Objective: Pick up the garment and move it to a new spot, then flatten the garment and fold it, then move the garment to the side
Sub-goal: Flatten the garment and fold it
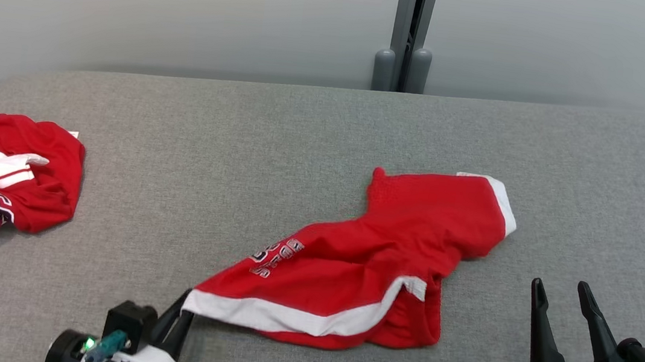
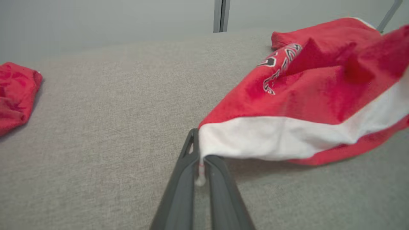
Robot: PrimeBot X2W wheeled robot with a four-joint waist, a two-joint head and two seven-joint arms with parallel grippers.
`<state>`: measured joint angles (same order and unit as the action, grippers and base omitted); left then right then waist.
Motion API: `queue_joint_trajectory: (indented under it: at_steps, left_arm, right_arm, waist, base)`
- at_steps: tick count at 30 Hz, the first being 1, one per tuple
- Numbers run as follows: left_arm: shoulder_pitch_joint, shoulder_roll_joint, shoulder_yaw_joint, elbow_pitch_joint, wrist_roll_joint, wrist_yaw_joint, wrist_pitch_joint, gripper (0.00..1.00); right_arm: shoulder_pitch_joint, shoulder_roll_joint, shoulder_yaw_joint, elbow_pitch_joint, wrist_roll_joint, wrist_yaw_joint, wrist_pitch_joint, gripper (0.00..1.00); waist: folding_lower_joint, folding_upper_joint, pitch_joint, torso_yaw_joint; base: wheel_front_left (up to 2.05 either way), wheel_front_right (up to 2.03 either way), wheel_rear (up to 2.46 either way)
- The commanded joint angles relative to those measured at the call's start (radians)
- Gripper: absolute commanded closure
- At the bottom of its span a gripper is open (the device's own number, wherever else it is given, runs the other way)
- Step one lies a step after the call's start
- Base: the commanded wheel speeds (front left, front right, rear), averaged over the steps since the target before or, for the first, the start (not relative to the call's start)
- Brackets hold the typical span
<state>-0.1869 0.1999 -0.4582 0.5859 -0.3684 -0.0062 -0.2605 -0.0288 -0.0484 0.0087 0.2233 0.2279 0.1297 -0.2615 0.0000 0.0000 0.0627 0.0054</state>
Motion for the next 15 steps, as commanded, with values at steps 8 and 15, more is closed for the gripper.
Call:
queue_joint_trajectory:
  at_steps: [8,15]
  left_arm:
    - [0.054,-0.001,0.060,-0.057,-0.006,0.027,-0.006,0.00]
    - [0.098,0.036,0.148,-0.136,-0.003,0.048,-0.006,0.00]
  right_arm:
    - [0.024,-0.006,-0.017,0.006,-0.013,0.002,-0.006,0.00]
    - [0.037,-0.006,-0.014,0.010,-0.008,0.002,-0.006,0.00]
  waist:
    - [0.0000,0.0000,-0.040,0.031]
    - [0.0000,0.0000,-0.073,0.052]
  base:
    - [0.00,0.00,0.00]
    - [0.00,0.00,0.00]
